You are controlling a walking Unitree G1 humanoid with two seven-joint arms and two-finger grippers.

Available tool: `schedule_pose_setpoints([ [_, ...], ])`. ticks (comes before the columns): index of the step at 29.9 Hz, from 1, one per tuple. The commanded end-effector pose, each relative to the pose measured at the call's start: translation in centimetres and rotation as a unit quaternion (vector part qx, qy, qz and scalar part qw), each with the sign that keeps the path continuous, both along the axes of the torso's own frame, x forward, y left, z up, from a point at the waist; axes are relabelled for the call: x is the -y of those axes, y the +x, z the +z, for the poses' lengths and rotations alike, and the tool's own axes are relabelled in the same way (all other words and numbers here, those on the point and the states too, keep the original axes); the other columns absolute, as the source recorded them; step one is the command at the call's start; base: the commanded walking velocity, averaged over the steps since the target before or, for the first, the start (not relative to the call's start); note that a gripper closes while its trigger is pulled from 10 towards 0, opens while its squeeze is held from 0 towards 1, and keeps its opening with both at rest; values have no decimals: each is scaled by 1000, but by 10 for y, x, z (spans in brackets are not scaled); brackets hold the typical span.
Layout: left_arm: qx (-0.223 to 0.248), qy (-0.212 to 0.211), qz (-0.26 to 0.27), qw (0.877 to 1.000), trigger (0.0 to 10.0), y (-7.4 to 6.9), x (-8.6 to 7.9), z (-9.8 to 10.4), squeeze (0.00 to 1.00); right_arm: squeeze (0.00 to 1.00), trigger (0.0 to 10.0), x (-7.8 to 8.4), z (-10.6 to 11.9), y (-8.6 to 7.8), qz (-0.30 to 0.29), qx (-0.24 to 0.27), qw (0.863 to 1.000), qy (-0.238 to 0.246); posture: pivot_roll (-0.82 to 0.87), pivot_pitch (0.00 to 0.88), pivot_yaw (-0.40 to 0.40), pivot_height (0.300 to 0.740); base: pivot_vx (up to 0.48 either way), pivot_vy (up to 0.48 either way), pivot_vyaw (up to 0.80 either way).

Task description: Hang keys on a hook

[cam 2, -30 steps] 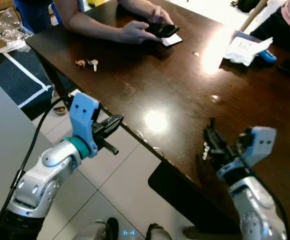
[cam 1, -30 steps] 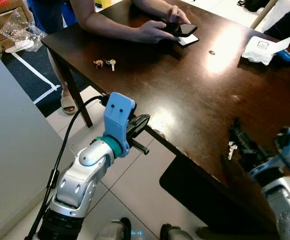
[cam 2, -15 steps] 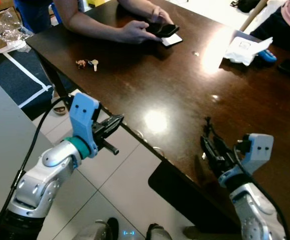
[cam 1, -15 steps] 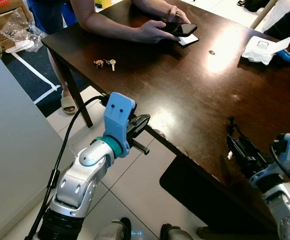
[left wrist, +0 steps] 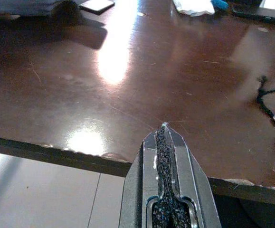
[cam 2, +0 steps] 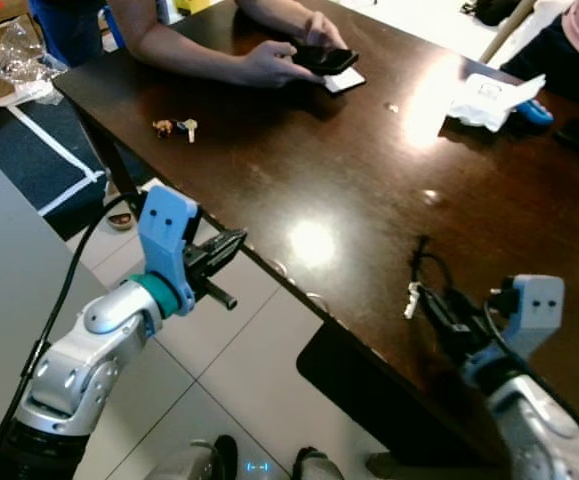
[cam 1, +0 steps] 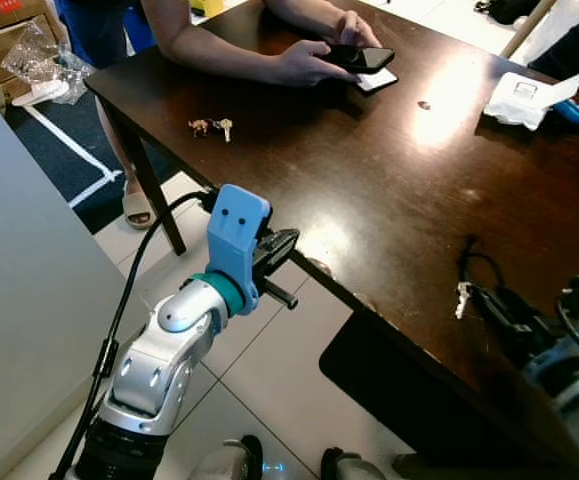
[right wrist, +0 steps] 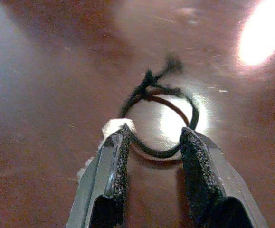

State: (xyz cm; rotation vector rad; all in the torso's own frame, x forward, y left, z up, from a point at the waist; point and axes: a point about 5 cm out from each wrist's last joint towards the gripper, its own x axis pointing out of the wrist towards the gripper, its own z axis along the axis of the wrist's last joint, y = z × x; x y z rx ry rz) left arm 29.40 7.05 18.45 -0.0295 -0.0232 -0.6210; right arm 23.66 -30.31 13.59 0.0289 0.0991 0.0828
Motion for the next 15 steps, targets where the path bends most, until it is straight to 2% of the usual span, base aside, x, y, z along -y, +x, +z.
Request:
schedule_pose_setpoints([
  [1,-11,8,2,1000,10000,-1,-1,-7,0,0,10000,4,-8,-4,-3,-22,999,-29,-57,156,126,740,0,0,0],
  [5,-11,8,0,1000,10000,-1,0,-7,0,0,10000,8,-7,-4,7,-30,997,-64,-59,156,127,740,0,0,0],
  [15,-12,8,1,1000,10000,-2,-1,-8,0,0,10000,5,-14,-1,16,-40,996,-83,-52,157,122,740,0,0,0],
])
